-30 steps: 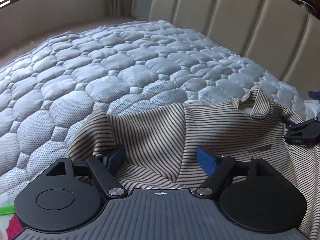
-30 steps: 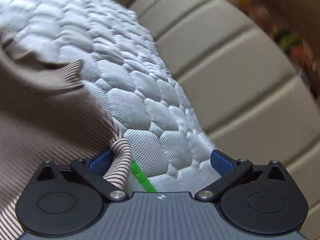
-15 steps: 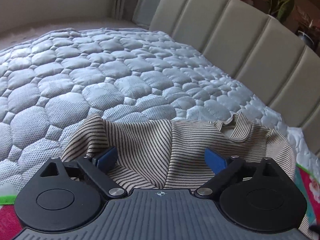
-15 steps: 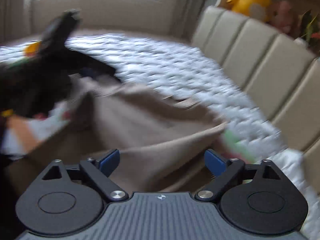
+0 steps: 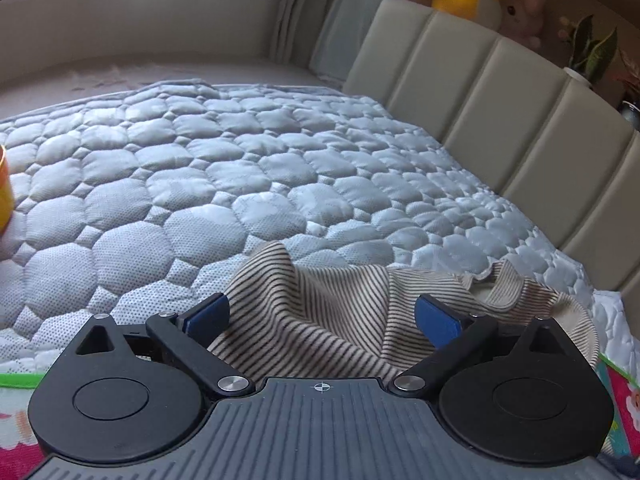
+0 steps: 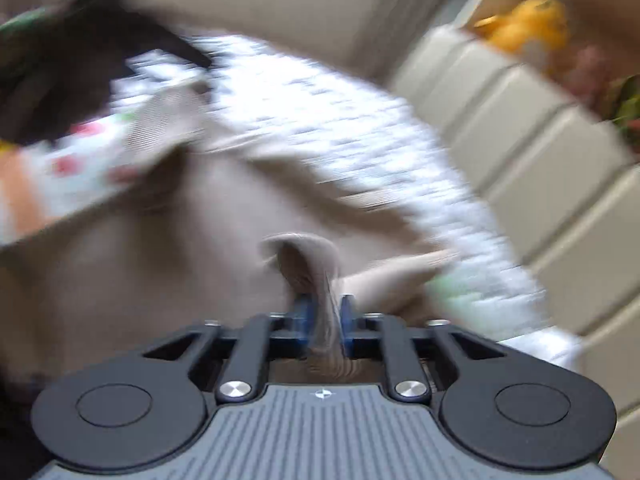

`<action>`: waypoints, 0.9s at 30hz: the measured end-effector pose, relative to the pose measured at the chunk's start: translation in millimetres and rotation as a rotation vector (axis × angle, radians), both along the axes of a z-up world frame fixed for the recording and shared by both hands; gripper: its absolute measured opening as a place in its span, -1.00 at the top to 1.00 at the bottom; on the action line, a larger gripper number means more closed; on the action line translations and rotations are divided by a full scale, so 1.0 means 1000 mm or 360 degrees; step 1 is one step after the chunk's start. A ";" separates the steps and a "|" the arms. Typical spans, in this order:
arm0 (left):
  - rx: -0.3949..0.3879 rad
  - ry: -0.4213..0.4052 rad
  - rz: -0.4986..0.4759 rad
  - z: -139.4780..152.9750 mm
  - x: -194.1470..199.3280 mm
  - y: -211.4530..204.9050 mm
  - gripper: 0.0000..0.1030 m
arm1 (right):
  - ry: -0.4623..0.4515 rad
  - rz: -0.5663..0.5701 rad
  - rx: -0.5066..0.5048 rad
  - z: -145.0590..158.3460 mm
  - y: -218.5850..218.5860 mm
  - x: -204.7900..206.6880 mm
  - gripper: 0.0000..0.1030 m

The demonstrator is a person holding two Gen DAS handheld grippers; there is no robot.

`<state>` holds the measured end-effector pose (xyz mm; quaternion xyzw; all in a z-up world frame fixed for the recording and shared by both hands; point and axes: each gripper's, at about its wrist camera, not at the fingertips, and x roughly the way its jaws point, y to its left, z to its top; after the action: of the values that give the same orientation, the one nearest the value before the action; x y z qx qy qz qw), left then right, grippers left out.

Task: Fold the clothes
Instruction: 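Spread the shirt flat on the mat with both tools, then release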

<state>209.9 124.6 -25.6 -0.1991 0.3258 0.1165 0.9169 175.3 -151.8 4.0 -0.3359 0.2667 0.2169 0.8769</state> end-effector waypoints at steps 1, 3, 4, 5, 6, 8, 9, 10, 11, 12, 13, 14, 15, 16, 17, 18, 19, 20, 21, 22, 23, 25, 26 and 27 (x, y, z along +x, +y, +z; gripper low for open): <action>-0.0002 0.0011 0.0017 -0.002 0.001 0.002 -0.97 | -0.0065 -0.0070 -0.0007 0.015 -0.014 0.020 0.93; 0.0026 0.0016 0.0014 -0.004 0.003 0.000 -0.97 | -0.0225 -0.0234 -0.0015 0.045 -0.041 0.061 0.93; 0.0044 0.0016 0.0008 -0.005 0.004 -0.001 -0.97 | -0.0303 -0.0307 -0.0022 0.059 -0.053 0.080 0.93; 0.0059 0.0016 0.0001 -0.006 0.005 -0.003 -0.98 | -0.0373 -0.0375 -0.0021 0.072 -0.063 0.098 0.93; 0.0069 0.0018 -0.0006 -0.007 0.006 -0.004 -0.98 | -0.0442 -0.0442 -0.0019 0.084 -0.074 0.115 0.93; 0.0087 0.0025 -0.0019 -0.010 0.008 -0.007 -0.99 | -0.0500 -0.0525 0.0015 0.100 -0.090 0.140 0.93; 0.0093 0.0029 -0.0023 -0.011 0.009 -0.007 -0.99 | -0.0507 -0.0560 0.0040 0.106 -0.097 0.151 0.93; 0.0097 0.0032 -0.0025 -0.012 0.010 -0.008 -0.99 | -0.0492 -0.0584 0.0060 0.105 -0.103 0.160 0.93; 0.0102 0.0036 -0.0027 -0.013 0.011 -0.008 -0.99 | -0.0478 -0.0599 0.0058 0.100 -0.106 0.167 0.93; 0.0106 0.0040 -0.0029 -0.014 0.012 -0.009 -1.00 | -0.0439 -0.0598 0.0077 0.089 -0.105 0.168 0.93; 0.0110 0.0039 -0.0030 -0.015 0.012 -0.009 -1.00 | -0.0399 -0.0597 0.0096 0.077 -0.104 0.168 0.93; 0.0113 0.0037 -0.0032 -0.015 0.012 -0.009 -1.00 | -0.0360 -0.0596 0.0115 0.066 -0.103 0.169 0.93; 0.0119 0.0034 -0.0034 -0.014 0.012 -0.010 -1.00 | -0.0320 -0.0594 0.0133 0.054 -0.102 0.170 0.93; 0.0127 0.0032 -0.0037 -0.013 0.011 -0.010 -1.00 | -0.0281 -0.0593 0.0152 0.042 -0.101 0.170 0.93; 0.0135 0.0030 -0.0039 -0.012 0.010 -0.011 -1.00 | -0.0241 -0.0590 0.0170 0.031 -0.100 0.171 0.93; 0.0144 0.0033 -0.0047 -0.010 0.009 -0.012 -1.00 | -0.0197 -0.0564 0.0181 0.018 -0.094 0.166 0.93; 0.0152 0.0040 -0.0059 -0.006 0.006 -0.014 -1.00 | -0.0148 -0.0534 0.0185 0.005 -0.088 0.161 0.93; 0.0160 0.0046 -0.0071 -0.002 0.004 -0.016 -1.00 | -0.0104 -0.0506 0.0178 -0.008 -0.080 0.157 0.93; 0.0172 0.0052 -0.0088 0.003 0.000 -0.018 -1.00 | -0.0060 -0.0480 0.0165 -0.020 -0.074 0.153 0.89; 0.0196 0.0054 -0.0117 0.009 -0.006 -0.020 -1.00 | -0.0034 -0.0457 0.0164 -0.028 -0.069 0.148 0.89; 0.0251 0.0053 -0.0165 0.015 -0.015 -0.026 -1.00 | -0.0009 -0.0433 0.0163 -0.035 -0.065 0.144 0.82; 0.0395 0.0052 -0.0282 0.027 -0.035 -0.039 -1.00 | 0.0020 -0.0399 0.0218 -0.040 -0.061 0.128 0.53; 0.0467 0.0051 -0.0341 0.032 -0.046 -0.046 -1.00 | 0.0024 -0.0388 0.0272 -0.037 -0.062 0.118 0.27; 0.0538 0.0058 -0.0400 0.036 -0.055 -0.053 -1.00 | 0.0029 -0.0376 0.0325 -0.035 -0.062 0.107 0.04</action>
<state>155.1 71.1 10.4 0.0017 0.3403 0.0579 0.9385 282.5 -214.0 -31.2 -0.2092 0.2888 0.1413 0.9235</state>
